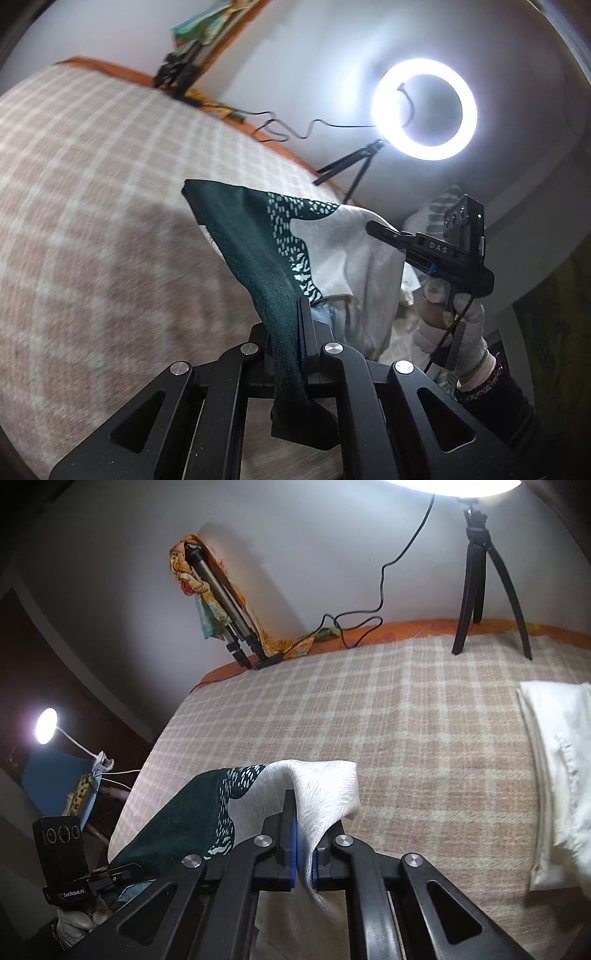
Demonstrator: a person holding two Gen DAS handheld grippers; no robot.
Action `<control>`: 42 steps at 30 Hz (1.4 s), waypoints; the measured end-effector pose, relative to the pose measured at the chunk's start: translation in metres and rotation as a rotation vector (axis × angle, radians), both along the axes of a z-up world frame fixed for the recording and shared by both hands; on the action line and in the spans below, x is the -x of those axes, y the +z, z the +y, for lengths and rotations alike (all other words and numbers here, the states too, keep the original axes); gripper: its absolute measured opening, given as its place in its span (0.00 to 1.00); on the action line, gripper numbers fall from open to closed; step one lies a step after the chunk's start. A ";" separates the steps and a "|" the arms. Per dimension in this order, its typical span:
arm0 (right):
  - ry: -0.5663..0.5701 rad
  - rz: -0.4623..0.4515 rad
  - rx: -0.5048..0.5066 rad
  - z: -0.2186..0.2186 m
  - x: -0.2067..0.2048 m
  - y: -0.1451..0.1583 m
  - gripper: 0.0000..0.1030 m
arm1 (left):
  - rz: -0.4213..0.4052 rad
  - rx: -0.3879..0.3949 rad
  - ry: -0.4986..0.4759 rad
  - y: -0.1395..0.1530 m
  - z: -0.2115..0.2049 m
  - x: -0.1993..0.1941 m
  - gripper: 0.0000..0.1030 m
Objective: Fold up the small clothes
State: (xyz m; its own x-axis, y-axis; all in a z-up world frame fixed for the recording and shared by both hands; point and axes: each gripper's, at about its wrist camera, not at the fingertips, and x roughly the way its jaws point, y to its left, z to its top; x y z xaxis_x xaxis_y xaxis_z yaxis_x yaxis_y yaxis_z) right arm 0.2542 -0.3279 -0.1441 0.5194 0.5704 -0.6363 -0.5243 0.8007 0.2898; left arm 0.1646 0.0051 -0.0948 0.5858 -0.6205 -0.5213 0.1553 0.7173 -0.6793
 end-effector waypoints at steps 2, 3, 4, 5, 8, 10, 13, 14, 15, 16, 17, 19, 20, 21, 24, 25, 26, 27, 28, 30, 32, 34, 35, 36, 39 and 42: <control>-0.009 -0.020 0.011 -0.007 0.000 0.010 0.02 | -0.022 -0.006 -0.024 0.005 -0.011 -0.008 0.04; -0.014 -0.030 0.015 -0.011 0.001 0.016 0.02 | -0.028 -0.007 -0.032 0.007 -0.015 -0.011 0.04; -0.021 -0.040 0.018 -0.016 0.001 0.021 0.02 | -0.034 -0.004 -0.043 0.008 -0.021 -0.016 0.04; -0.027 -0.049 0.023 -0.021 0.001 0.026 0.03 | -0.041 -0.001 -0.053 0.010 -0.026 -0.020 0.04; -0.052 -0.081 0.039 -0.038 0.002 0.043 0.02 | -0.067 0.003 -0.087 0.017 -0.044 -0.031 0.04; -0.070 -0.098 0.045 -0.050 0.001 0.054 0.02 | -0.083 0.004 -0.115 0.021 -0.061 -0.042 0.04; -0.101 -0.125 0.055 -0.071 0.000 0.071 0.02 | -0.103 0.006 -0.151 0.028 -0.085 -0.056 0.04; -0.115 -0.134 0.056 -0.080 -0.001 0.077 0.02 | -0.108 0.008 -0.161 0.030 -0.092 -0.060 0.04; -0.126 -0.141 0.058 -0.086 -0.001 0.081 0.03 | -0.113 0.010 -0.170 0.032 -0.098 -0.064 0.04; -0.139 -0.149 0.062 -0.093 -0.002 0.085 0.03 | -0.121 0.011 -0.184 0.035 -0.109 -0.070 0.04; -0.155 -0.158 0.064 -0.103 -0.002 0.090 0.02 | -0.126 0.013 -0.194 0.037 -0.116 -0.074 0.04; -0.186 -0.174 0.066 -0.122 -0.004 0.099 0.02 | -0.138 0.016 -0.214 0.041 -0.132 -0.084 0.04; -0.200 -0.180 0.068 -0.131 -0.005 0.104 0.02 | -0.147 0.018 -0.225 0.043 -0.142 -0.091 0.04; -0.217 -0.187 0.070 -0.141 -0.006 0.108 0.02 | -0.153 0.019 -0.234 0.045 -0.149 -0.096 0.04; -0.255 -0.203 0.081 -0.166 -0.012 0.120 0.02 | -0.171 0.021 -0.259 0.049 -0.175 -0.110 0.04; -0.267 -0.208 0.088 -0.175 -0.015 0.123 0.02 | -0.176 0.021 -0.270 0.051 -0.185 -0.116 0.04; -0.280 -0.213 0.098 -0.183 -0.019 0.126 0.02 | -0.181 0.020 -0.277 0.052 -0.193 -0.120 0.04; -0.293 -0.218 0.108 -0.190 -0.022 0.129 0.02 | -0.187 0.019 -0.285 0.053 -0.202 -0.124 0.04; -0.308 -0.221 0.116 -0.197 -0.026 0.131 0.02 | -0.190 0.018 -0.291 0.054 -0.210 -0.127 0.04; -0.333 -0.223 0.121 -0.214 -0.035 0.133 0.02 | -0.196 0.011 -0.304 0.053 -0.225 -0.136 0.04; -0.351 -0.222 0.135 -0.227 -0.044 0.133 0.02 | -0.197 0.001 -0.318 0.051 -0.240 -0.144 0.04; -0.366 -0.217 0.155 -0.237 -0.052 0.131 0.02 | -0.192 -0.003 -0.331 0.047 -0.253 -0.150 0.04; -0.375 -0.212 0.166 -0.243 -0.056 0.130 0.02 | -0.190 -0.008 -0.336 0.045 -0.258 -0.153 0.04; -0.380 -0.208 0.178 -0.248 -0.059 0.128 0.02 | -0.190 -0.015 -0.342 0.043 -0.263 -0.157 0.04; -0.390 -0.196 0.221 -0.261 -0.071 0.122 0.02 | -0.185 -0.040 -0.356 0.037 -0.278 -0.163 0.04; -0.404 -0.180 0.238 -0.275 -0.082 0.116 0.03 | -0.176 -0.063 -0.368 0.027 -0.291 -0.167 0.04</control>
